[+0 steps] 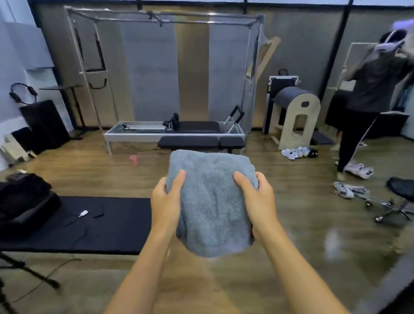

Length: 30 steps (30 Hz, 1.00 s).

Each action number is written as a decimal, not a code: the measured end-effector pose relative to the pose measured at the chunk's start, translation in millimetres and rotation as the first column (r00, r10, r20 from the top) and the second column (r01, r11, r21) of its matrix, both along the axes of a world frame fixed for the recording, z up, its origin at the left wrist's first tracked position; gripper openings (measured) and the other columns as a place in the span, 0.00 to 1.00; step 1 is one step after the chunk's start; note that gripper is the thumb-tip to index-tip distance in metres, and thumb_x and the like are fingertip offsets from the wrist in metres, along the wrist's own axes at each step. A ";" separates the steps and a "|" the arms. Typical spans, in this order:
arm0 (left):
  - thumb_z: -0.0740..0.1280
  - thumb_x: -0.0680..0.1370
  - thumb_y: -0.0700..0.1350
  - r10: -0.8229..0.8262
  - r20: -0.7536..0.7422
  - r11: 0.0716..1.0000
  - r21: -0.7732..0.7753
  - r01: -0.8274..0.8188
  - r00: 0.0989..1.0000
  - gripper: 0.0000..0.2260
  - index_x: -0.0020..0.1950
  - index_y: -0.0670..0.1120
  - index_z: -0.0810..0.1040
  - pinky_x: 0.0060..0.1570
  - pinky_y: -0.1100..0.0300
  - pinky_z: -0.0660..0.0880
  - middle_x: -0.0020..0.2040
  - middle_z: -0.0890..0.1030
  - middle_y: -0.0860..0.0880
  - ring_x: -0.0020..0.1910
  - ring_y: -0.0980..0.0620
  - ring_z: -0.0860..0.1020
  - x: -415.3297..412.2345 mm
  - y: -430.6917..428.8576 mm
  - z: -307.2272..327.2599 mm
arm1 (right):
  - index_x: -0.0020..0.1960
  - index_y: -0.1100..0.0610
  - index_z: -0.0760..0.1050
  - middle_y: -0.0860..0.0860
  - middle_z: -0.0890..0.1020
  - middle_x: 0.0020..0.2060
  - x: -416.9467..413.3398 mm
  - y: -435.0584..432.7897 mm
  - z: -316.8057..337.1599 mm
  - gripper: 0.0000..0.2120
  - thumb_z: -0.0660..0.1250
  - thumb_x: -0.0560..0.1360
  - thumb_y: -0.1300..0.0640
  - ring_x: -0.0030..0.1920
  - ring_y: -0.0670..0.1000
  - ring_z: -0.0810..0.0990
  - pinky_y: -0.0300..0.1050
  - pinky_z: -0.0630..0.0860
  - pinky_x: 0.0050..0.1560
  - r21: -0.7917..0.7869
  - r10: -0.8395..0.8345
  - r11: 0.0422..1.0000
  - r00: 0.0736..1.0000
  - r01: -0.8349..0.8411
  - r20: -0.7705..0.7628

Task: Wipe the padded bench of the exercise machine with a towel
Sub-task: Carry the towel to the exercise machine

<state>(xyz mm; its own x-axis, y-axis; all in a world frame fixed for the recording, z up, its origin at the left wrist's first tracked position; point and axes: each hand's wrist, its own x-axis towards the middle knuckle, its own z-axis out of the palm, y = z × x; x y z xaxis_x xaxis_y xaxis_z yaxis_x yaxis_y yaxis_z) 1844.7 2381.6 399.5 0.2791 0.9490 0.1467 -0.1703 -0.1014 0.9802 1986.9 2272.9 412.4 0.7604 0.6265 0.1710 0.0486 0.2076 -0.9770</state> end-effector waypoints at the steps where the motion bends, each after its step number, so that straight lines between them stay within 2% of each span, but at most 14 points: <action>1: 0.69 0.72 0.62 -0.012 -0.001 1.000 -0.002 0.012 1.000 0.18 0.47 0.48 0.81 0.43 0.51 0.81 0.43 0.86 0.52 0.43 0.51 0.85 20.0 28.8 -2.8 | 0.49 0.54 0.77 0.45 0.85 0.39 19.4 27.3 -1.8 0.11 0.72 0.72 0.48 0.41 0.46 0.84 0.39 0.77 0.36 -0.005 -0.012 1.000 1.000 0.012 0.002; 4: 0.69 0.70 0.63 -0.020 0.005 1.000 -0.013 0.020 1.000 0.19 0.47 0.49 0.81 0.42 0.51 0.81 0.44 0.86 0.52 0.44 0.51 0.85 81.1 117.0 -14.5 | 0.48 0.54 0.76 0.44 0.85 0.38 81.5 114.8 -13.1 0.11 0.71 0.72 0.48 0.40 0.45 0.84 0.38 0.77 0.34 -0.001 -0.021 1.000 1.000 0.021 -0.005; 9: 0.69 0.71 0.61 0.027 0.002 0.999 -0.041 -0.027 1.000 0.18 0.46 0.47 0.80 0.47 0.46 0.81 0.45 0.86 0.49 0.45 0.49 0.85 184.1 261.8 -33.2 | 0.48 0.54 0.76 0.44 0.85 0.38 190.2 269.9 -35.8 0.10 0.72 0.72 0.49 0.38 0.44 0.83 0.35 0.75 0.31 0.000 0.019 1.000 1.000 -0.019 -0.014; 15: 0.70 0.70 0.62 0.082 -0.034 0.994 -0.063 -0.084 0.996 0.21 0.47 0.44 0.80 0.48 0.45 0.81 0.44 0.86 0.48 0.45 0.48 0.84 290.5 419.7 -24.6 | 0.47 0.53 0.77 0.46 0.85 0.39 301.0 437.6 -26.3 0.12 0.72 0.70 0.47 0.38 0.44 0.83 0.34 0.75 0.31 -0.029 0.066 0.997 0.998 -0.066 -0.005; 19: 0.70 0.70 0.61 0.100 -0.019 0.993 -0.058 -0.100 0.995 0.18 0.45 0.46 0.81 0.46 0.48 0.81 0.44 0.86 0.49 0.44 0.49 0.85 357.2 539.9 -29.3 | 0.48 0.50 0.77 0.46 0.85 0.42 369.3 555.1 -28.8 0.14 0.71 0.68 0.43 0.42 0.46 0.85 0.43 0.79 0.39 -0.053 0.102 0.993 0.995 -0.101 0.013; 22: 0.71 0.70 0.59 0.103 0.016 0.993 -0.052 -0.102 0.995 0.14 0.42 0.48 0.81 0.39 0.54 0.79 0.42 0.86 0.49 0.42 0.50 0.85 410.6 632.9 -42.1 | 0.47 0.50 0.77 0.46 0.85 0.42 420.6 644.7 -38.0 0.12 0.71 0.69 0.44 0.43 0.47 0.84 0.46 0.80 0.41 -0.052 0.087 0.995 0.995 -0.084 0.046; 27: 0.71 0.69 0.60 0.102 0.030 0.993 -0.064 -0.099 0.994 0.15 0.41 0.49 0.81 0.38 0.57 0.78 0.41 0.86 0.51 0.41 0.52 0.85 498.0 780.3 -46.0 | 0.47 0.52 0.76 0.44 0.85 0.40 503.1 787.0 -36.0 0.11 0.72 0.71 0.46 0.41 0.45 0.84 0.36 0.77 0.35 -0.053 0.068 0.996 0.996 -0.065 0.052; 30: 0.71 0.68 0.62 0.093 0.019 0.993 -0.075 -0.092 0.995 0.18 0.43 0.47 0.81 0.36 0.58 0.79 0.41 0.86 0.51 0.41 0.52 0.85 543.5 857.6 -43.3 | 0.48 0.52 0.76 0.42 0.85 0.40 549.6 864.0 -28.9 0.11 0.72 0.72 0.47 0.41 0.43 0.84 0.33 0.77 0.34 -0.059 0.067 0.996 0.996 -0.064 0.059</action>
